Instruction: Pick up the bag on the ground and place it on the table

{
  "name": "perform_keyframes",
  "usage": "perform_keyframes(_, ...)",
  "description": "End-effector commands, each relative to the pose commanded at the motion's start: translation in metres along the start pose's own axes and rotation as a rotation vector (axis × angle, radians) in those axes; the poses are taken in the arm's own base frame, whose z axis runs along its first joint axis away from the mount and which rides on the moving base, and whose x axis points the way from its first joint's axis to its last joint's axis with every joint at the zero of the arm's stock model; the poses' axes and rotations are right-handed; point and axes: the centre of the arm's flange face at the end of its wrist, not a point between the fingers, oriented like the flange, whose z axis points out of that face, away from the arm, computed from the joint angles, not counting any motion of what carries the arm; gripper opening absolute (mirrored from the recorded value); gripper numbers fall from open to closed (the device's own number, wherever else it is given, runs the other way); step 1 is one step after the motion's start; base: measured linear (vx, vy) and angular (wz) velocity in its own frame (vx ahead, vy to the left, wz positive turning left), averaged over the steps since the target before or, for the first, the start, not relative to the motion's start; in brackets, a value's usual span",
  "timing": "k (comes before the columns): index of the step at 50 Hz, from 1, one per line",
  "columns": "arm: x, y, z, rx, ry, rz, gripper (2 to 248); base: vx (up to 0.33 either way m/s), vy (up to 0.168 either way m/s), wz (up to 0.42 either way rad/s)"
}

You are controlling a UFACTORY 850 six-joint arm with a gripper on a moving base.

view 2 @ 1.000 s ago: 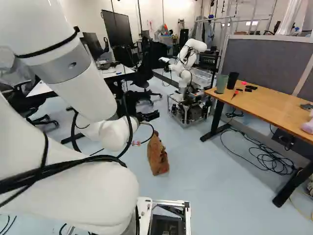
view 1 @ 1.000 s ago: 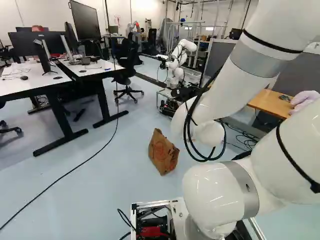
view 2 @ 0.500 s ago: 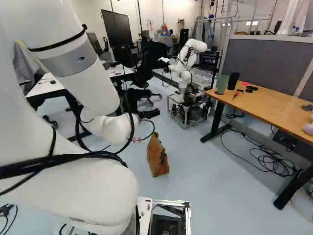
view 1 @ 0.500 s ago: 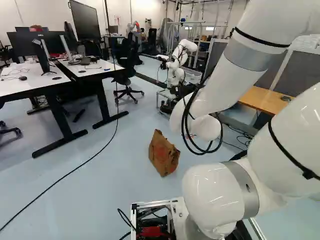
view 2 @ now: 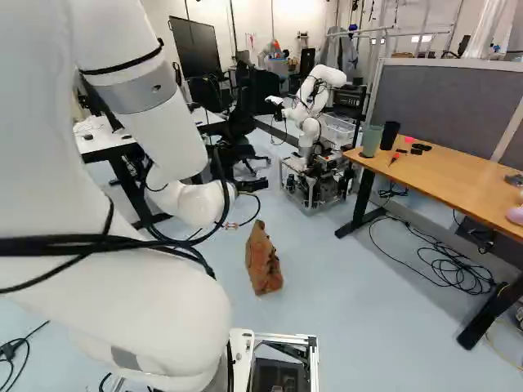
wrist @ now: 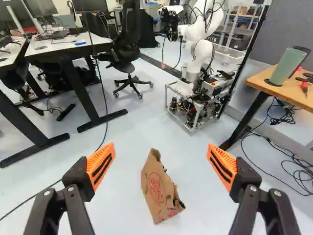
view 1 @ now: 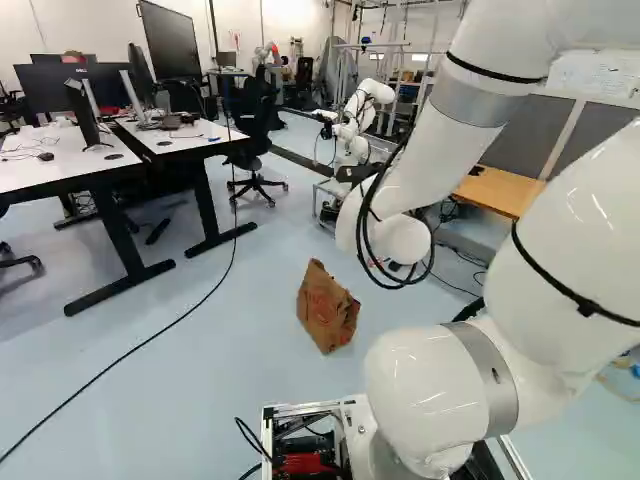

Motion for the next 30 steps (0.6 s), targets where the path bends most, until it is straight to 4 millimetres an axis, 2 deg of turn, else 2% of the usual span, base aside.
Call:
perform_keyframes(13, 0.005, 0.0, 0.025, 0.0, -0.028, 0.0, 247, 0.0, 0.0, 0.0)
perform_keyframes(30, 0.001, -0.001, 0.067, 0.001, -0.104, -0.001, 247, 0.0, 0.0, 0.0)
